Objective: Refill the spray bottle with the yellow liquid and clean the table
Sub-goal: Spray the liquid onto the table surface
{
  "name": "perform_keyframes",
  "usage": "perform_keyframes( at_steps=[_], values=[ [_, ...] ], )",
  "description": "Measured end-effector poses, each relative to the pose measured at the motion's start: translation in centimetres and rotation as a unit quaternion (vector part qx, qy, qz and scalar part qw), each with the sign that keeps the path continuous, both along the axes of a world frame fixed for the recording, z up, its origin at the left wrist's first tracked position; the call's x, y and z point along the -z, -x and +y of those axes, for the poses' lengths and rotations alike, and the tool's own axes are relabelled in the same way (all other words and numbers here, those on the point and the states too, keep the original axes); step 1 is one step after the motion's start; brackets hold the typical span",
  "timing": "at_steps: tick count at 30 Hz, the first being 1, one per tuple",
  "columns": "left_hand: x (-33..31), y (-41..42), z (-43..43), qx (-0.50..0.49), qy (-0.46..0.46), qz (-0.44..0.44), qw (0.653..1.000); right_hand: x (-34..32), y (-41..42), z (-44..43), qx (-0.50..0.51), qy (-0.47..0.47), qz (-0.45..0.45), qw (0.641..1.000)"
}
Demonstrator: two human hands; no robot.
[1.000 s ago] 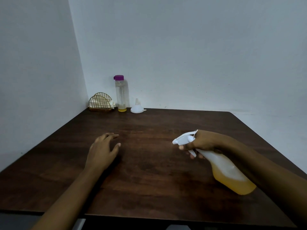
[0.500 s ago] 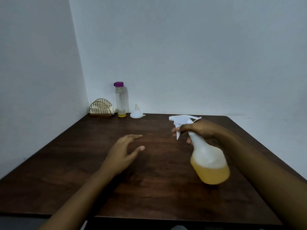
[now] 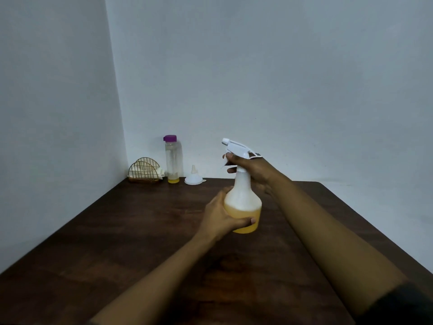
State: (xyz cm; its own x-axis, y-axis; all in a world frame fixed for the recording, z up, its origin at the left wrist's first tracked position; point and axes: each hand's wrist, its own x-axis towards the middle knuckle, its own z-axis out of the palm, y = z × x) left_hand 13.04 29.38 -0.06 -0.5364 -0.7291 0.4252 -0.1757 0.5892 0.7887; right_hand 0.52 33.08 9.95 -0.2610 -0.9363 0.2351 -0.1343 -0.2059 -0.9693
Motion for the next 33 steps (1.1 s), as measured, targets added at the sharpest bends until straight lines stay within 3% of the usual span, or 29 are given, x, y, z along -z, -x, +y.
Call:
perform_keyframes(
  at_steps=[4,10,21,33],
  values=[
    [0.2,2.1,-3.3,-0.047,0.006,-0.011,0.999,0.0,1.6,-2.5,0.019,-0.123,0.083,0.989],
    [0.7,6.6,-10.4,-0.070,-0.040,0.003,0.997,2.0,5.5,-8.9,0.137,-0.171,0.242,0.945],
    [3.8,11.6,-20.3,-0.071,-0.036,-0.062,0.995,6.8,10.0,-18.9,0.191,-0.160,0.327,0.911],
    [4.6,14.7,-26.6,-0.094,0.001,-0.103,0.990,8.8,12.2,-25.6,0.220,-0.129,0.339,0.906]
  ],
)
